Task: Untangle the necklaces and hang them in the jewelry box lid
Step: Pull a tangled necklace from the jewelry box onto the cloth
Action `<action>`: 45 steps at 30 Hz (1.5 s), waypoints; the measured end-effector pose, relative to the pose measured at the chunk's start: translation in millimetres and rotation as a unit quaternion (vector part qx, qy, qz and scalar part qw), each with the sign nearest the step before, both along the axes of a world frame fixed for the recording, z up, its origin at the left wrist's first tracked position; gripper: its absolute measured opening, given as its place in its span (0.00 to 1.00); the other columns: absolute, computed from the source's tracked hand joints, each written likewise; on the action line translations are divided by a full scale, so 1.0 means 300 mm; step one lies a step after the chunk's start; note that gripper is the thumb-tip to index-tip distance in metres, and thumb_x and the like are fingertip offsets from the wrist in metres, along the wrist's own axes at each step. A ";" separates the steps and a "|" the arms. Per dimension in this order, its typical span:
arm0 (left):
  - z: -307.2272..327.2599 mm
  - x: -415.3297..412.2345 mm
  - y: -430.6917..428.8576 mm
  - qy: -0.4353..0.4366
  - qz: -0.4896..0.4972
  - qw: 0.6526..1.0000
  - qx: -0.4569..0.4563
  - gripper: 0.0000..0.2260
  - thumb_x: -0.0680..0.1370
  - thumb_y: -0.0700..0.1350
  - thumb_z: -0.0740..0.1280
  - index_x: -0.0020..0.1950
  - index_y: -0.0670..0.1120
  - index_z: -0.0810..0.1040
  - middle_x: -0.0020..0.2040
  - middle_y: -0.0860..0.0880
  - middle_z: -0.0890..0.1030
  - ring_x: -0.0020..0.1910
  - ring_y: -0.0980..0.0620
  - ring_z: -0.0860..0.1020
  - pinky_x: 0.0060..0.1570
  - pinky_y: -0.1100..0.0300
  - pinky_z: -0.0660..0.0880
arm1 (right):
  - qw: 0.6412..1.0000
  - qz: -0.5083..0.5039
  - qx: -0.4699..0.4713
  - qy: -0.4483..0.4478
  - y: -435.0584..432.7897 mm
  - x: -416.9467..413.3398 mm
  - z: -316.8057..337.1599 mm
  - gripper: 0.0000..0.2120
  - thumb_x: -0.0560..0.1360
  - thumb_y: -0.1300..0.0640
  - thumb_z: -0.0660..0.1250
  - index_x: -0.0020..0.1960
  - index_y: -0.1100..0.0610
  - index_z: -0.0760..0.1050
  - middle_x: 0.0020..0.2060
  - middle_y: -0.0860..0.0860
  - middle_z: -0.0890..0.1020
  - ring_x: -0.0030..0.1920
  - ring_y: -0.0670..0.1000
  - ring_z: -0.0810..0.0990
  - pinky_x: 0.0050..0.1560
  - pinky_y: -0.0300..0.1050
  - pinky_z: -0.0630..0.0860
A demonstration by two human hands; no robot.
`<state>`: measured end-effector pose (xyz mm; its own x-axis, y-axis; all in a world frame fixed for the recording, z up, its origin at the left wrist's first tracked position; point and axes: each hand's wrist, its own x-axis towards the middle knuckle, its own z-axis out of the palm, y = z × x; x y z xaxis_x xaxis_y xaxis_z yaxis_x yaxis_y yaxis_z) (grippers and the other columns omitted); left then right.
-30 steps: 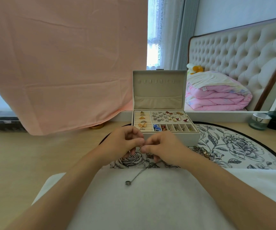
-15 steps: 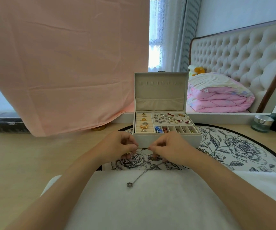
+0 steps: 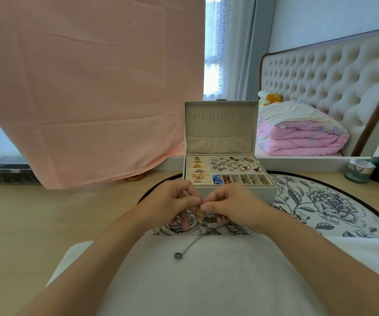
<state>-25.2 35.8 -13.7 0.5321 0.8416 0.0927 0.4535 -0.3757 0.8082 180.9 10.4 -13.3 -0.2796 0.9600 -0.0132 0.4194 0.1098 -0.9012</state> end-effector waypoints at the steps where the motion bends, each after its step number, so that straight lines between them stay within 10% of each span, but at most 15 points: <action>1: -0.001 -0.001 0.002 -0.004 -0.002 1.000 0.001 0.05 0.82 0.46 0.67 0.47 0.48 0.76 0.42 0.47 0.86 0.33 0.45 0.84 0.28 0.59 0.69 | 1.000 0.002 -0.003 0.004 0.000 0.001 0.001 0.03 0.75 0.58 0.74 0.42 0.54 0.86 0.41 0.55 0.87 0.32 0.48 0.75 0.35 0.38 0.76; 9: 0.011 0.020 -0.026 0.088 0.010 0.996 0.029 0.05 0.84 0.48 0.60 0.49 0.52 0.72 0.39 0.54 0.85 0.31 0.55 0.80 0.29 0.60 0.72 | 0.999 -0.024 -0.014 0.023 0.006 -0.018 0.004 0.08 0.78 0.57 0.66 0.41 0.56 0.80 0.42 0.54 0.84 0.36 0.50 0.77 0.41 0.46 0.72; 15: -0.028 -0.010 0.005 0.251 0.040 0.959 0.129 0.07 0.84 0.48 0.58 0.48 0.57 0.68 0.37 0.56 0.80 0.34 0.62 0.74 0.35 0.62 0.68 | 0.998 -0.035 -0.041 -0.014 0.034 -0.015 0.020 0.22 0.72 0.63 0.60 0.20 0.54 0.70 0.40 0.55 0.83 0.42 0.57 0.76 0.54 0.53 0.73; 24: -0.049 -0.086 0.032 0.342 0.136 0.908 0.202 0.03 0.83 0.49 0.56 0.50 0.55 0.67 0.40 0.52 0.78 0.38 0.49 0.73 0.33 0.55 0.64 | 0.962 0.059 -0.057 0.259 0.016 0.066 0.025 0.11 0.74 0.55 0.61 0.40 0.62 0.76 0.31 0.57 0.79 0.43 0.60 0.82 0.57 0.57 0.74; 28: -0.035 -0.081 0.025 0.365 0.157 0.894 0.208 0.02 0.80 0.51 0.59 0.49 0.56 0.70 0.43 0.53 0.77 0.42 0.50 0.73 0.37 0.57 0.65 | 0.967 0.050 -0.054 0.245 0.024 0.048 0.015 0.11 0.77 0.57 0.62 0.42 0.60 0.81 0.30 0.56 0.78 0.33 0.55 0.79 0.54 0.58 0.75; 32: -0.019 -0.049 0.012 0.221 0.121 0.940 0.228 0.10 0.76 0.47 0.66 0.56 0.56 0.77 0.51 0.59 0.75 0.50 0.58 0.73 0.47 0.62 0.69 | 0.986 0.042 -0.006 0.161 0.014 0.007 0.029 0.13 0.82 0.59 0.62 0.44 0.60 0.80 0.29 0.52 0.74 0.29 0.51 0.69 0.50 0.56 0.78; 37: 0.064 0.065 -0.039 -0.141 0.010 0.989 -0.039 0.19 0.77 0.33 0.65 0.64 0.51 0.75 0.54 0.49 0.81 0.51 0.53 0.82 0.54 0.52 0.81 | 0.996 0.030 0.021 0.084 0.000 -0.051 0.088 0.14 0.83 0.60 0.60 0.42 0.58 0.79 0.29 0.55 0.77 0.25 0.50 0.68 0.30 0.45 0.73; 40: 0.112 0.063 -0.010 -0.136 -0.015 0.984 -0.116 0.15 0.77 0.35 0.65 0.61 0.48 0.77 0.47 0.46 0.80 0.40 0.53 0.79 0.44 0.59 0.78 | 0.998 0.011 0.012 0.052 0.023 -0.048 0.133 0.13 0.83 0.59 0.60 0.42 0.59 0.78 0.29 0.56 0.79 0.22 0.50 0.69 0.25 0.42 0.70; 45: 0.209 0.033 0.081 0.024 0.016 0.999 0.040 0.05 0.77 0.52 0.71 0.49 0.54 0.85 0.32 0.57 0.72 0.31 0.58 0.68 0.37 0.60 0.66 | 0.999 0.002 0.023 -0.045 0.082 -0.013 0.236 0.12 0.81 0.55 0.64 0.42 0.58 0.80 0.29 0.53 0.79 0.24 0.49 0.70 0.28 0.42 0.66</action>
<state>-15.4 60.2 49.0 0.5098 0.8495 0.1358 0.5046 -0.4231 0.7526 177.0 35.1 57.5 -0.2838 0.9589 0.0051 0.4985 0.1520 -0.8535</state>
